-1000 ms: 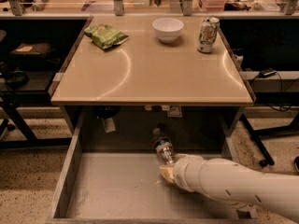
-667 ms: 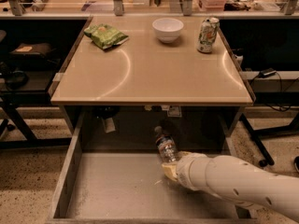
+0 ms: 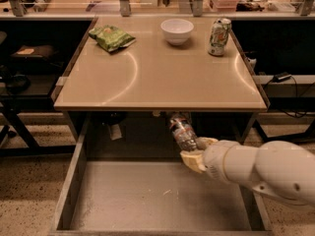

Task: Pick water bottle from top drawer and place on counter

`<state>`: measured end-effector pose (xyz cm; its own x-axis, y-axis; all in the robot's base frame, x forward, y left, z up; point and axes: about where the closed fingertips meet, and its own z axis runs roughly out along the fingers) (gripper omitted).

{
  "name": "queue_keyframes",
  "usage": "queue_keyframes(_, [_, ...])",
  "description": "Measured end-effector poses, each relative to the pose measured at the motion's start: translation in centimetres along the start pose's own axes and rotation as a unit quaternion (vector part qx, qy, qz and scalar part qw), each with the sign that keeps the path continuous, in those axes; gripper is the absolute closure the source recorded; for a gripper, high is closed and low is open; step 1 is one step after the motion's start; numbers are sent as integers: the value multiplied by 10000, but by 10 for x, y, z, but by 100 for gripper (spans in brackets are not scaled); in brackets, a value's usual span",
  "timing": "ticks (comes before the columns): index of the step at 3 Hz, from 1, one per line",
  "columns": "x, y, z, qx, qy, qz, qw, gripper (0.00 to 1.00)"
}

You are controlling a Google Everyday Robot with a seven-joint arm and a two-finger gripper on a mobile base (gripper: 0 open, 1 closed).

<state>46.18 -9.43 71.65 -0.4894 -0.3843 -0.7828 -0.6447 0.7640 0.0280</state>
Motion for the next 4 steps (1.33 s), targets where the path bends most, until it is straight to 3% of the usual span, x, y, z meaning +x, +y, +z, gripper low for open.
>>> queue_keyframes(1, [-9, -26, -67, 249, 37, -355, 9991, 100])
queue_keyframes(2, [1, -37, -124, 479, 644, -658, 9946, 100])
queue_keyframes(3, [12, -58, -190, 804, 1202, -944, 9850, 100])
queue_keyframes(4, [13, -58, -190, 800, 1203, -933, 9851, 100])
